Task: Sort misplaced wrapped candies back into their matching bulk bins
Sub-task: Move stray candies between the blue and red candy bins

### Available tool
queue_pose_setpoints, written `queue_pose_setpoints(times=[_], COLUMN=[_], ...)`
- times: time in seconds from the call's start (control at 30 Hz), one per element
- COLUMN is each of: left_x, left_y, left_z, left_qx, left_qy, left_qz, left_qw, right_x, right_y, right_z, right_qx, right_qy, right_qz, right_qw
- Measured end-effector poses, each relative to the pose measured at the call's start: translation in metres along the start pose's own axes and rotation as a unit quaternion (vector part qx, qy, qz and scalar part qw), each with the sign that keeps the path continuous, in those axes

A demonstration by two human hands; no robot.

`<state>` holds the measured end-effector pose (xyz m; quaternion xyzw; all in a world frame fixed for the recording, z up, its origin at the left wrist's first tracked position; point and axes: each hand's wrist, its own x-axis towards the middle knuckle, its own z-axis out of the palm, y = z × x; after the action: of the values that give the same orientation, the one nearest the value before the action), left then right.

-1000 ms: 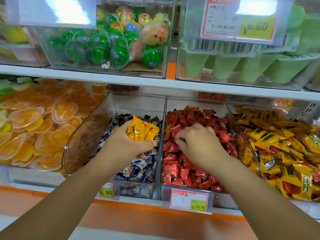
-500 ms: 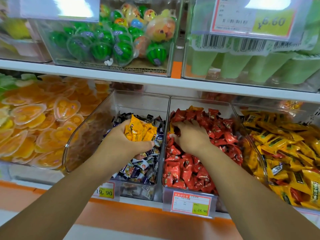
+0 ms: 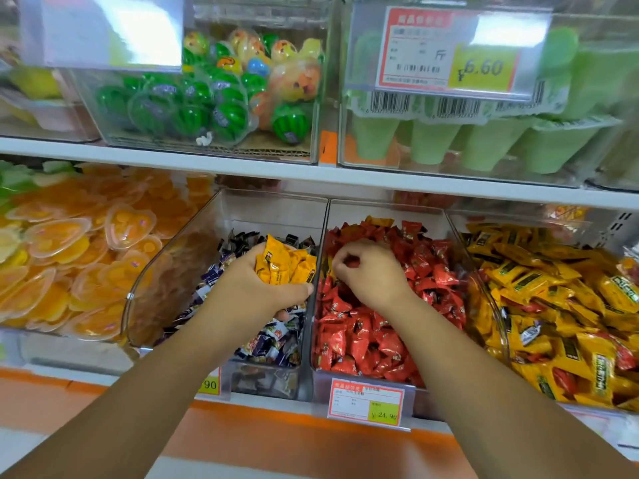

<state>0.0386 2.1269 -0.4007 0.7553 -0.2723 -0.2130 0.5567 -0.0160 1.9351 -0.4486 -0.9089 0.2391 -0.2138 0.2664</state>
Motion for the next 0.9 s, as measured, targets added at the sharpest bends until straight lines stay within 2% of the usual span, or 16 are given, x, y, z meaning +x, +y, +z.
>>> queue_pose_setpoints(times=[0.17,0.3,0.47,0.63,0.73,0.8,0.87,0.9], left_x=[-0.002,-0.003,-0.007,-0.007,-0.009,-0.01,-0.009,-0.008], left_y=[0.006,0.011,0.028,0.04,0.038,0.036,0.035,0.035], left_z=[0.007,0.011,0.029,0.044,0.045,0.044,0.037,0.031], left_qx=[-0.01,-0.025,-0.059,-0.076,-0.026,0.011,0.015,0.007], left_qy=[0.009,0.014,-0.019,-0.047,-0.061,-0.06,-0.048,-0.04], left_qz=[0.021,0.041,0.079,0.067,0.074,0.088,0.089,0.079], left_qw=[1.0,0.999,0.995,0.994,0.995,0.994,0.995,0.996], right_x=[-0.016,-0.038,-0.057,-0.065,-0.069,-0.073,-0.072,-0.07], right_y=[-0.014,-0.025,-0.036,-0.049,-0.053,-0.056,-0.055,-0.051], right_z=[-0.043,-0.07,-0.08,-0.082,-0.075,-0.074,-0.083,-0.09], right_qx=[0.193,0.373,0.431,0.46,0.348,0.342,0.419,0.426], right_qy=[-0.002,-0.04,-0.051,-0.001,0.037,0.013,-0.042,-0.059], right_qz=[0.064,0.107,0.115,0.143,0.136,0.127,0.124,0.122], right_qw=[0.979,0.921,0.893,0.876,0.927,0.931,0.899,0.895])
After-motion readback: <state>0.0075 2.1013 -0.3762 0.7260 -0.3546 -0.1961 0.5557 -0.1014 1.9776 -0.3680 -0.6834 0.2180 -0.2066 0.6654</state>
